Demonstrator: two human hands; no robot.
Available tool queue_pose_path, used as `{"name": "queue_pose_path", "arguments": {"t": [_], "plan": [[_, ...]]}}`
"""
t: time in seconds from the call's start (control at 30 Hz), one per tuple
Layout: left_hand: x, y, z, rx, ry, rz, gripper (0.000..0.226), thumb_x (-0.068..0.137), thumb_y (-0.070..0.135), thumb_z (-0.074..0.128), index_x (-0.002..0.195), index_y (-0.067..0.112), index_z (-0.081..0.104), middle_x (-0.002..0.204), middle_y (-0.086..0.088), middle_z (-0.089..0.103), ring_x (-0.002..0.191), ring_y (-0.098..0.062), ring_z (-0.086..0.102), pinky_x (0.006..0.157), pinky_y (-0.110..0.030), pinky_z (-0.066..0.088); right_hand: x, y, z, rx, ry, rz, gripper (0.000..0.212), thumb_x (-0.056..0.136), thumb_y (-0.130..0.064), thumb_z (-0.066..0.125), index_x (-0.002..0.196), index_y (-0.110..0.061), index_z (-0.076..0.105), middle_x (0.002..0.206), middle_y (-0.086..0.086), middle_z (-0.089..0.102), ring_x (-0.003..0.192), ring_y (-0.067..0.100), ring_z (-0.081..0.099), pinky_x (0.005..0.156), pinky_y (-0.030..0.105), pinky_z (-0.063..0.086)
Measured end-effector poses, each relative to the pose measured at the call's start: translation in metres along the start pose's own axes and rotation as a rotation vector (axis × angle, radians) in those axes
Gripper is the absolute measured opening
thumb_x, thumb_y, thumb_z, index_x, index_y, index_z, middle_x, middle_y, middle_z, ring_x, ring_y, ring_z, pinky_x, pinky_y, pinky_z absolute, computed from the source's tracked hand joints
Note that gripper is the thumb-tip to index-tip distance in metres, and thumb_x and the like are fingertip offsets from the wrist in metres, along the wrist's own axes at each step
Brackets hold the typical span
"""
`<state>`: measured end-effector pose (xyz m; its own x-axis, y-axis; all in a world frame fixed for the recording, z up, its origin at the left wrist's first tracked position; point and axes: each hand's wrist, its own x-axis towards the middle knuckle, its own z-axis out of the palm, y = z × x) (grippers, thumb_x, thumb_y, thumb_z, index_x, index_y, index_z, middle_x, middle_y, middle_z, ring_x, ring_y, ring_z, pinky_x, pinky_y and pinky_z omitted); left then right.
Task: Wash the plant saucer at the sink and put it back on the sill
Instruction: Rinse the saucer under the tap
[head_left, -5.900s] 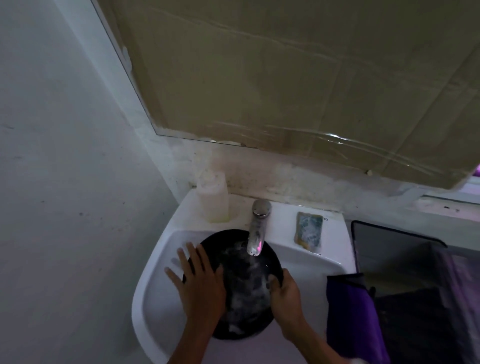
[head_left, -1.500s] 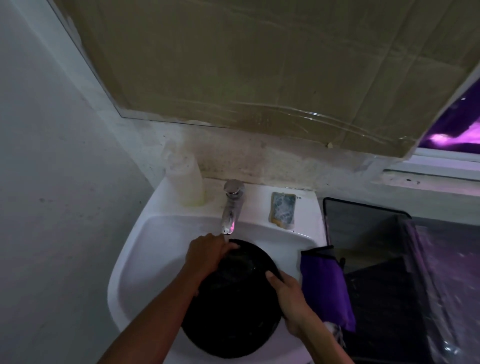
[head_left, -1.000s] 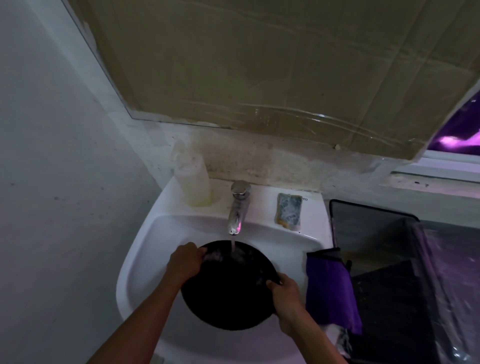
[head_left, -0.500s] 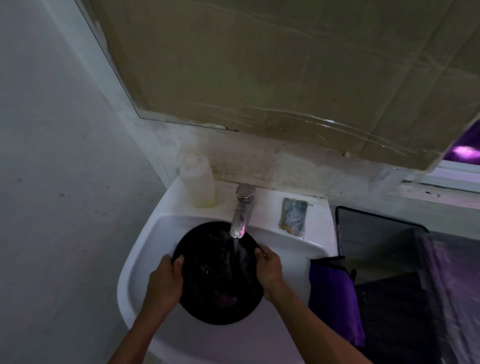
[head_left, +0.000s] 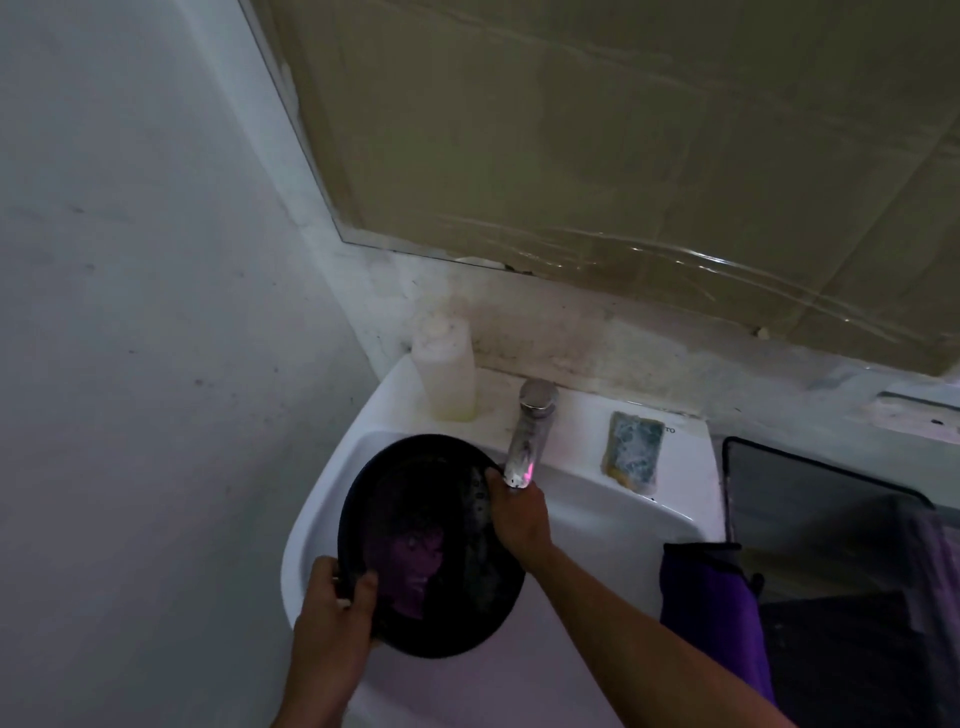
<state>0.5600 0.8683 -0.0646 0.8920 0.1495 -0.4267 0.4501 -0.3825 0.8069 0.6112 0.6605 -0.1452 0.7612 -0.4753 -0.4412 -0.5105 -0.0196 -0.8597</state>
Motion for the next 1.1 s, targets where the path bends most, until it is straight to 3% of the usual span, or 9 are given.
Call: {"name": "queue_pose_path", "arguments": {"t": [0.1,0.2,0.33,0.47,0.63,0.73,0.83,0.97,1.1], "plan": [[0.002,-0.015,0.001,-0.187,-0.017,-0.098,0.011,0.094,0.006,0.059,0.092,0.014,0.052,0.095,-0.014,0.064,0.081,-0.028,0.067,0.05,-0.032,0.057,0.003,-0.004,-0.004,0.028,-0.018,-0.032,0.041,0.089,-0.041,0.062,0.089,0.0,0.065,0.078,0.011,0.069,0.07,0.017,0.065,0.061,0.028,0.049],[0.004,-0.024,0.007,-0.347,-0.036,-0.19,0.015,0.093,0.0,0.059,0.09,0.013,0.052,0.092,-0.016,0.067,0.08,-0.031,0.065,0.048,-0.032,0.056,0.006,-0.006,-0.015,-0.037,-0.023,-0.104,0.034,0.087,-0.042,0.065,0.071,-0.013,0.059,0.066,-0.003,0.062,0.06,0.004,0.056,0.053,0.013,0.042],[0.016,-0.031,0.022,-0.409,-0.061,-0.231,0.012,0.094,0.001,0.059,0.093,0.011,0.053,0.096,-0.016,0.067,0.083,-0.032,0.065,0.053,-0.034,0.057,0.01,-0.007,-0.038,-0.174,-0.099,-0.147,0.01,0.09,-0.023,0.059,0.08,-0.024,0.061,0.081,-0.003,0.066,0.072,0.004,0.058,0.065,0.024,0.042],[0.026,-0.036,0.04,-0.382,-0.086,-0.221,0.013,0.095,0.0,0.055,0.092,0.012,0.057,0.094,-0.018,0.066,0.078,-0.031,0.064,0.056,-0.034,0.056,0.007,-0.002,-0.062,-0.149,-0.117,-0.242,0.025,0.093,-0.013,0.056,0.077,-0.03,0.064,0.076,-0.007,0.067,0.066,-0.004,0.057,0.065,0.022,0.045],[0.033,-0.04,0.063,-0.31,-0.074,-0.217,0.019,0.093,-0.002,0.052,0.093,0.014,0.061,0.095,-0.019,0.066,0.08,-0.031,0.062,0.07,-0.042,0.054,-0.003,0.008,-0.083,-0.115,-0.102,-0.247,0.02,0.094,-0.018,0.06,0.107,-0.028,0.071,0.099,-0.011,0.073,0.088,-0.004,0.065,0.08,0.008,0.047],[0.036,-0.042,0.072,-0.227,-0.08,-0.213,0.02,0.092,-0.003,0.05,0.098,0.013,0.061,0.098,-0.02,0.066,0.09,-0.036,0.065,0.079,-0.053,0.055,-0.013,0.015,-0.092,-0.101,-0.056,-0.243,0.022,0.093,-0.019,0.061,0.095,-0.039,0.069,0.092,-0.015,0.073,0.087,-0.001,0.067,0.081,0.016,0.052],[0.041,-0.041,0.078,-0.16,-0.103,-0.179,0.017,0.092,-0.002,0.052,0.097,0.01,0.062,0.099,-0.022,0.068,0.092,-0.036,0.065,0.084,-0.057,0.053,-0.018,0.019,-0.1,-0.127,-0.012,-0.218,0.015,0.094,-0.023,0.06,0.103,-0.028,0.071,0.094,-0.01,0.073,0.087,0.002,0.066,0.081,0.017,0.051],[0.041,-0.04,0.079,-0.071,-0.141,-0.119,0.015,0.094,0.004,0.054,0.097,0.016,0.061,0.097,-0.016,0.068,0.086,-0.029,0.065,0.082,-0.045,0.055,-0.031,0.021,-0.103,-0.153,0.081,-0.204,0.012,0.094,-0.023,0.06,0.098,-0.024,0.071,0.083,-0.018,0.067,0.074,-0.015,0.058,0.064,-0.001,0.04],[0.045,-0.042,0.076,0.033,-0.18,-0.075,0.013,0.097,0.009,0.051,0.104,0.012,0.061,0.105,-0.019,0.068,0.087,-0.026,0.063,0.077,-0.033,0.05,-0.047,0.021,-0.102,-0.12,0.149,-0.142,0.017,0.094,-0.025,0.06,0.079,-0.025,0.068,0.075,-0.015,0.067,0.07,-0.004,0.061,0.062,0.007,0.044]]}}
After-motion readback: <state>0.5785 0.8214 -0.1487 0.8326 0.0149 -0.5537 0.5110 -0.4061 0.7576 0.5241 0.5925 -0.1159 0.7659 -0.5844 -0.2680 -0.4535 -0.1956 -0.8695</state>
